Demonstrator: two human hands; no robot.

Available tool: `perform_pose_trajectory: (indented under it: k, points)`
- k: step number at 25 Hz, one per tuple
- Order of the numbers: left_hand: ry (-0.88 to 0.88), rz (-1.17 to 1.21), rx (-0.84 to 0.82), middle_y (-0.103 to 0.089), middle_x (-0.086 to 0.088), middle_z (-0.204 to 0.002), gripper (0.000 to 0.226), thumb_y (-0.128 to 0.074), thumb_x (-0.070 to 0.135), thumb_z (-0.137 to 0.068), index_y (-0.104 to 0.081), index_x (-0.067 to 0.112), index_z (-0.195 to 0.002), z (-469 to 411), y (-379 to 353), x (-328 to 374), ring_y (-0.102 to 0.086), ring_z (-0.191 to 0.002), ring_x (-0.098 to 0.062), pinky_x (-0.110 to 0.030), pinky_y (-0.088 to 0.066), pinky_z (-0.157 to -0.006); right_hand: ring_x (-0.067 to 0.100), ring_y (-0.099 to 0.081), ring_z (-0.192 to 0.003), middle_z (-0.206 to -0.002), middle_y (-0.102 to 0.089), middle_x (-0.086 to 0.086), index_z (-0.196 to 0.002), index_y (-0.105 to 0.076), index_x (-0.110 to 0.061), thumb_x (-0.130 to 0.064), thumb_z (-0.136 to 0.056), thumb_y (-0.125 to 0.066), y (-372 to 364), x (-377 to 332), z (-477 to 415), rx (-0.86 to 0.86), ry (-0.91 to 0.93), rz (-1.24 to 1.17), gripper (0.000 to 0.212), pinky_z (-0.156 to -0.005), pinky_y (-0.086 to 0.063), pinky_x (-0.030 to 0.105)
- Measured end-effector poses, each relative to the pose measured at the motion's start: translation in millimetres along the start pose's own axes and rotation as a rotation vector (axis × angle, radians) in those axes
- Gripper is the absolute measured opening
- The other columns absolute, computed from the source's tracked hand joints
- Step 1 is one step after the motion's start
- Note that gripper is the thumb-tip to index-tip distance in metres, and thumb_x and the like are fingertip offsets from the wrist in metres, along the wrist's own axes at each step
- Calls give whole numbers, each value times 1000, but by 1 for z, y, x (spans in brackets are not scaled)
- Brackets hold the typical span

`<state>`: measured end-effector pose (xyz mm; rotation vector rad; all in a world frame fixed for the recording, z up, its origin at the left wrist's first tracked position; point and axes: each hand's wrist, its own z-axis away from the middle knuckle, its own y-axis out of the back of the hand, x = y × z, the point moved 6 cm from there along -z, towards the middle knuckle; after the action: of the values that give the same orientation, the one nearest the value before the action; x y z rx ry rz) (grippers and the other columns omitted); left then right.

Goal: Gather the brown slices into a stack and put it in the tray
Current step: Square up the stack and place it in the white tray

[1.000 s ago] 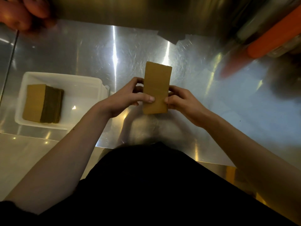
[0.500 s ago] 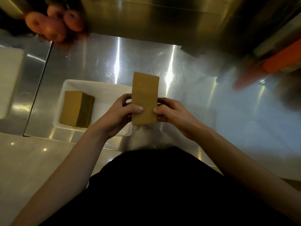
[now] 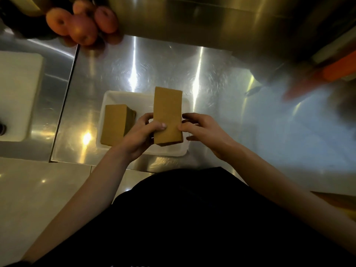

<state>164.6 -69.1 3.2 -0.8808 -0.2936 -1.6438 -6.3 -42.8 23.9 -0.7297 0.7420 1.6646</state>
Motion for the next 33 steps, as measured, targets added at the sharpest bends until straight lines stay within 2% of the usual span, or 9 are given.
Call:
perform_pose_trajectory:
  k: [3, 8, 11, 14, 18, 21, 25, 29, 33]
  points:
    - [41, 18, 11, -52, -15, -133, 99, -79, 33, -54, -39, 11, -141, -9, 12, -9, -56, -118, -36, -41, -53, -78, 13, -58, -108, -118, -60, -4, -135, -50, -24, -60, -67, -64, 3, 1, 1, 113, 24, 31, 77, -88, -52, 34]
    - [115, -98, 48, -56, -11, -123, 53, -71, 18, -84, -43, 17, -128, -30, 19, -26, -61, -103, -26, -36, -54, -73, 7, -60, -105, -112, -63, -8, -128, -55, -26, -52, -72, -63, 15, 14, 0, 293, 40, -42, 62, -94, -50, 35]
    - [168, -181, 46, -57, -9, -120, 56, -73, 22, -81, -42, 18, -127, -40, 17, -28, -61, -105, -28, -38, -53, -76, 12, -59, -110, -119, -62, -3, -130, -53, -21, -44, -81, -63, 14, 23, -3, 279, 9, -103, 56, -93, -51, 34]
    - [209, -218, 45, -57, -11, -119, 70, -75, 30, -68, -42, 15, -127, -44, 14, -28, -61, -107, -30, -40, -54, -79, 11, -60, -110, -122, -62, -1, -133, -51, -15, -39, -89, -59, 8, 25, -7, 201, -12, -165, 51, -84, -54, 26]
    - [226, -229, 26, -55, -12, -124, 75, -76, 30, -67, -38, 14, -129, -49, 6, -32, -58, -113, -32, -45, -53, -92, 12, -61, -110, -122, -62, 1, -131, -53, -14, -36, -93, -55, 6, 23, -8, 159, -17, -187, 44, -83, -55, 26]
    - [221, -203, 0, -54, -13, -126, 67, -75, 22, -77, -36, 11, -131, -54, 3, -33, -57, -116, -32, -46, -53, -96, 13, -60, -112, -122, -61, 1, -129, -54, -15, -37, -93, -56, 6, 22, -7, 156, -17, -195, 42, -90, -54, 34]
    - [194, -286, -48, -60, -9, -118, 51, -68, 19, -84, -46, 8, -128, -55, -4, -27, -59, -108, -24, -30, -52, -77, 14, -60, -110, -120, -63, 1, -123, -58, -16, -38, -92, -56, 4, 20, -8, 141, 1, -195, 37, -90, -55, 37]
    - [169, -400, -42, -61, -12, -126, 45, -59, 17, -92, -49, 6, -134, -53, -11, -21, -59, -111, -25, -30, -50, -82, 11, -64, -103, -110, -67, -3, -116, -62, -19, -36, -91, -58, 5, 20, -8, 142, 13, -223, 31, -87, -56, 35]
    - [121, -525, -19, -55, -10, -137, 52, -52, 22, -98, -36, 11, -146, -50, -19, -19, -55, -120, -28, -41, -47, -101, 3, -68, -90, -91, -73, -13, -102, -66, -22, -30, -93, -57, 6, 17, -7, 122, 35, -243, 16, -69, -56, 20]
